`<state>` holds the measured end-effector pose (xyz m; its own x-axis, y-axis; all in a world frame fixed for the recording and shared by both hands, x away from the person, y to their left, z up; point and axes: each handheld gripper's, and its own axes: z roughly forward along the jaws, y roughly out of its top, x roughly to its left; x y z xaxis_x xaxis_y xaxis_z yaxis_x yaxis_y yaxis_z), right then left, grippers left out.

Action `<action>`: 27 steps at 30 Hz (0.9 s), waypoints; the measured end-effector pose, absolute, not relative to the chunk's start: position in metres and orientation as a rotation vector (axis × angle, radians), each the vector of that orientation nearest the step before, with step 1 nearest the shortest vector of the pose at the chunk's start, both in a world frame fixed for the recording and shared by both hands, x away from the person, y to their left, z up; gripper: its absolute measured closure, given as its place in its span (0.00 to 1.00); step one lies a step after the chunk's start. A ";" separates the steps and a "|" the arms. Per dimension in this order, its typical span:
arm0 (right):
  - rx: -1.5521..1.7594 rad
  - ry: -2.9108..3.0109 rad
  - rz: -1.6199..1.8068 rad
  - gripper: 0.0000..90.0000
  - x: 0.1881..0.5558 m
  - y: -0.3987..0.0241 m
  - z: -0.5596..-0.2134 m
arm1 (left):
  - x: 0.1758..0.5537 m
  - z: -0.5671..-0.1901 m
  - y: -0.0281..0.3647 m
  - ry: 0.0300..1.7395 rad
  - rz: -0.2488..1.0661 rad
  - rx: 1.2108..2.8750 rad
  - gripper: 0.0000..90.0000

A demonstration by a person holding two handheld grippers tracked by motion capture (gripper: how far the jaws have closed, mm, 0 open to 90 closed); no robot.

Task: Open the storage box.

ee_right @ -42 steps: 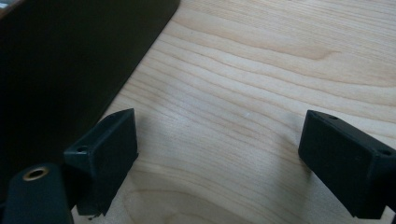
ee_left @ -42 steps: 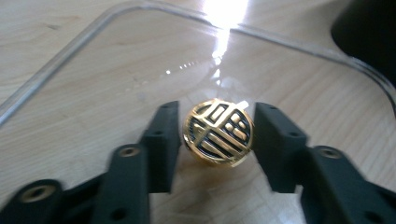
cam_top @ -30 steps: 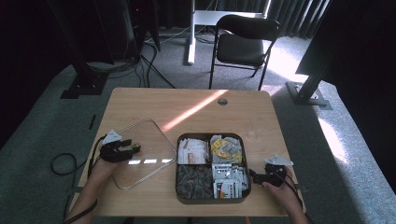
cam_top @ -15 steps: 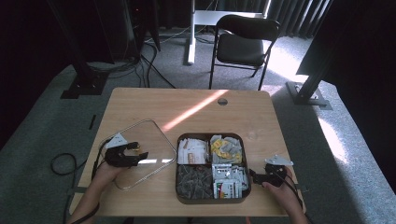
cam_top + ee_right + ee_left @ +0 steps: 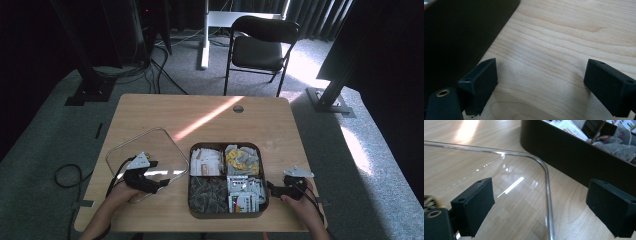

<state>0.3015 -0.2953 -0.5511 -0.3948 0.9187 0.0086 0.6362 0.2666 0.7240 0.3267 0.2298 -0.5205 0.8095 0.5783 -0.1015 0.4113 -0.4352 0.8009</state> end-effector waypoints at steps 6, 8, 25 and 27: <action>1.407 2.128 0.919 0.12 0.301 -0.295 -0.551 | 0.321 -0.526 0.219 0.693 0.213 2.131 0.01; 1.407 2.128 0.919 0.12 0.301 -0.295 -0.551 | 0.319 -0.526 0.217 0.681 0.207 2.132 0.01; 1.408 2.128 0.919 0.12 0.301 -0.295 -0.551 | 0.298 -0.531 0.187 0.545 0.165 2.161 0.01; 1.408 2.128 0.919 0.12 0.301 -0.295 -0.551 | 0.296 -0.531 0.186 0.541 0.161 2.161 0.02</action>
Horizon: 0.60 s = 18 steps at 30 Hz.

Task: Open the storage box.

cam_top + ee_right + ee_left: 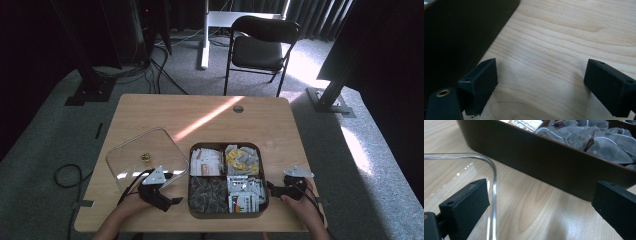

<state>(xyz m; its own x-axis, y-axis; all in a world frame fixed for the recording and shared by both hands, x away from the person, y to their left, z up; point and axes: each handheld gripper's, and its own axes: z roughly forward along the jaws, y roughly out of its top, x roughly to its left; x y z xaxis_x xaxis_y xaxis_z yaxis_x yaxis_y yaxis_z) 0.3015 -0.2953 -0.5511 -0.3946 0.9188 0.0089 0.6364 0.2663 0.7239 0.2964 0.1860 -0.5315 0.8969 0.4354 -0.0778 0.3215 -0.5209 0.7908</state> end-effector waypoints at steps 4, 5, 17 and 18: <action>1.408 2.128 0.919 0.12 0.301 -0.295 -0.551 | 0.291 -0.535 0.181 0.526 0.153 2.178 0.02; 1.408 2.128 0.919 0.12 0.301 -0.295 -0.551 | 0.288 -0.536 0.177 0.509 0.146 2.193 0.01; 1.408 2.128 0.920 0.12 0.301 -0.295 -0.551 | 0.276 -0.542 0.169 0.490 0.140 2.244 0.01; 1.408 2.128 0.920 0.12 0.301 -0.295 -0.551 | 0.275 -0.543 0.168 0.491 0.140 2.254 0.01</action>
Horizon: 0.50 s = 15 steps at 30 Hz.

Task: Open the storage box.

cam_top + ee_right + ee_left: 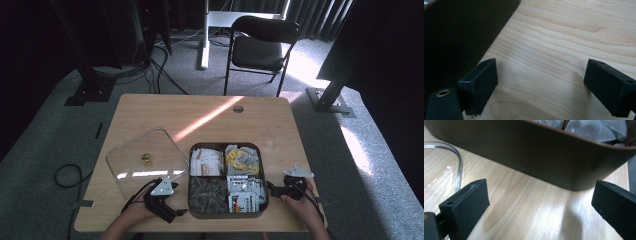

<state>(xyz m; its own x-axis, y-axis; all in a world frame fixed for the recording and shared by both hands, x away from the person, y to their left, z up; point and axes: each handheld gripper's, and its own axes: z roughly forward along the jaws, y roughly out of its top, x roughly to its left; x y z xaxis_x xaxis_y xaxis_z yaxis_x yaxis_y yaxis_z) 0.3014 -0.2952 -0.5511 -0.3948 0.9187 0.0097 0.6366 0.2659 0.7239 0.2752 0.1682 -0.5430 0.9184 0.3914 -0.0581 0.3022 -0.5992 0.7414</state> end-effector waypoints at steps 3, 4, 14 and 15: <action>1.408 2.128 0.919 0.12 0.301 -0.295 -0.551 | 0.274 -0.544 0.167 0.488 0.149 2.262 0.01; 1.407 2.129 0.919 0.12 0.301 -0.295 -0.551 | 0.274 -0.545 0.167 0.490 0.153 2.271 0.01; 1.404 2.132 0.922 0.12 0.301 -0.295 -0.551 | 0.273 -0.547 0.161 0.498 0.191 2.344 0.02; 1.404 2.132 0.922 0.12 0.301 -0.295 -0.551 | 0.272 -0.547 0.160 0.502 0.205 2.349 0.02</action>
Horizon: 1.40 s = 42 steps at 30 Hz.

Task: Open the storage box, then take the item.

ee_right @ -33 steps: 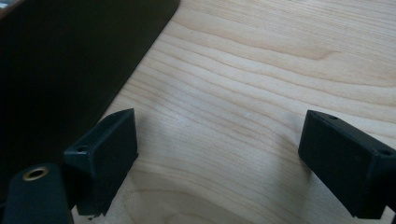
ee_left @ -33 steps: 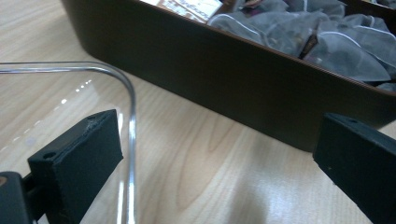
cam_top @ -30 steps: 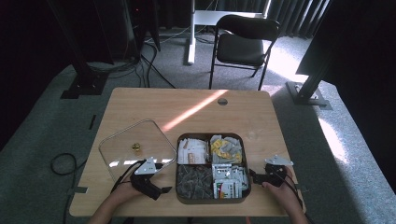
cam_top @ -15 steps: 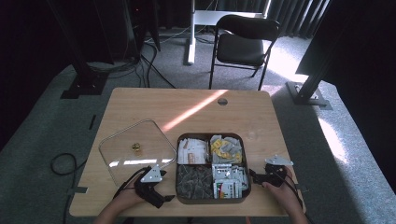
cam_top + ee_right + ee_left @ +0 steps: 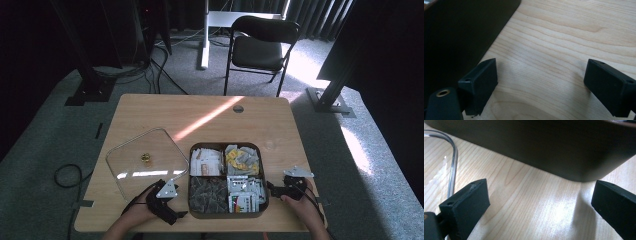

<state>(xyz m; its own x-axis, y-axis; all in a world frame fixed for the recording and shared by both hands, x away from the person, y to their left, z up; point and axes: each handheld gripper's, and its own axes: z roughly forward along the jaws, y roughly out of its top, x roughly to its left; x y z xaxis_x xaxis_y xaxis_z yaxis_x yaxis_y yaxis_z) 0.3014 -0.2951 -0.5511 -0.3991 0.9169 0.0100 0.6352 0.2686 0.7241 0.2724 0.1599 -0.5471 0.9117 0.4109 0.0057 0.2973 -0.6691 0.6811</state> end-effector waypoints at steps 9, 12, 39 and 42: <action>1.392 2.141 0.924 0.12 0.301 -0.295 -0.551 | 0.271 -0.547 0.159 0.502 0.219 2.355 0.02; 1.381 2.151 0.928 0.13 0.300 -0.294 -0.551 | 0.272 -0.547 0.159 0.503 0.219 2.355 0.02; 1.401 2.087 1.104 0.14 0.296 -0.297 -0.513 | 0.272 -0.547 0.159 0.503 0.220 2.354 0.02; 1.384 2.095 1.110 0.14 0.299 -0.296 -0.508 | 0.272 -0.547 0.159 0.503 0.220 2.353 0.02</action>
